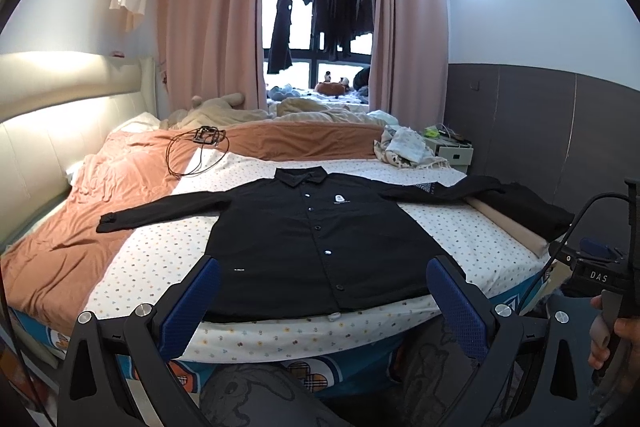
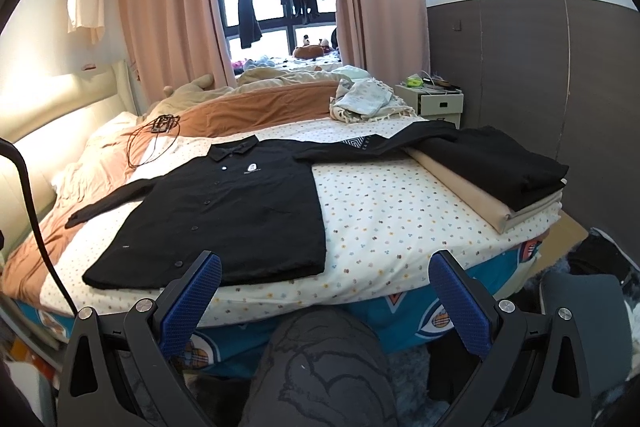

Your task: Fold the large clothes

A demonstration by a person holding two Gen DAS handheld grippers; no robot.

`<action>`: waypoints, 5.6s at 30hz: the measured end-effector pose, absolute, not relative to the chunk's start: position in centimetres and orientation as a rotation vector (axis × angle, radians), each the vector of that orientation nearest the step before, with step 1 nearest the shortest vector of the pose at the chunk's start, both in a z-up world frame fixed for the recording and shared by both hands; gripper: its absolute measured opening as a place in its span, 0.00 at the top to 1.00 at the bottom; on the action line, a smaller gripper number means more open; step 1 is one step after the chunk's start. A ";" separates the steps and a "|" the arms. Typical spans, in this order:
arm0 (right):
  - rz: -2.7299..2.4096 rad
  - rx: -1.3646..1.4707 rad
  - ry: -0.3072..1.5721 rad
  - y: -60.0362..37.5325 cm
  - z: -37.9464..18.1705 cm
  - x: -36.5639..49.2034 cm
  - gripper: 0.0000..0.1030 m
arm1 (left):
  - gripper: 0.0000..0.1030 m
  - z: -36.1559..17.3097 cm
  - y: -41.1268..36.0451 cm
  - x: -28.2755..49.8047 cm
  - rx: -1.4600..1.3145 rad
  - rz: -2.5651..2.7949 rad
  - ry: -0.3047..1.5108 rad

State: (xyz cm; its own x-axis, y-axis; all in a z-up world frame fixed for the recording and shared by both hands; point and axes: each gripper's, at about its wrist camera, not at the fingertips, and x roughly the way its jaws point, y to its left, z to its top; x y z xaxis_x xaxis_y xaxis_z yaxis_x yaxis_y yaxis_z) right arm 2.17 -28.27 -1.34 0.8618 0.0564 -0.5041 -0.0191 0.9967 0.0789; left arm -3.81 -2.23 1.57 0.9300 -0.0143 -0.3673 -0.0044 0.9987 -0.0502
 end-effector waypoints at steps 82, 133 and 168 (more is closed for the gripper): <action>0.345 -0.069 0.715 -3.1 -7.6 30.0 0.00 | 0.00 -4.4 30.0 16.0 -0.314 0.402 0.616; 0.442 -0.131 0.859 11.7 -12.5 45.7 0.51 | 0.92 -12.7 57.9 30.9 -0.653 0.570 0.745; 0.576 0.020 0.966 6.9 -11.8 50.5 0.40 | 0.93 15.9 32.8 40.3 -0.195 0.299 0.521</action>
State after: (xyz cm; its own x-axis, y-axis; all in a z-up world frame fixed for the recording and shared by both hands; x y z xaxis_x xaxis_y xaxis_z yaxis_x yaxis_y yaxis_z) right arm 50.55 6.92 -11.83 0.4319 0.4709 -0.7692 -0.4532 0.8507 0.2664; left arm 40.28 32.84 15.92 0.8253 0.2304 -0.5155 -0.3286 0.9384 -0.1067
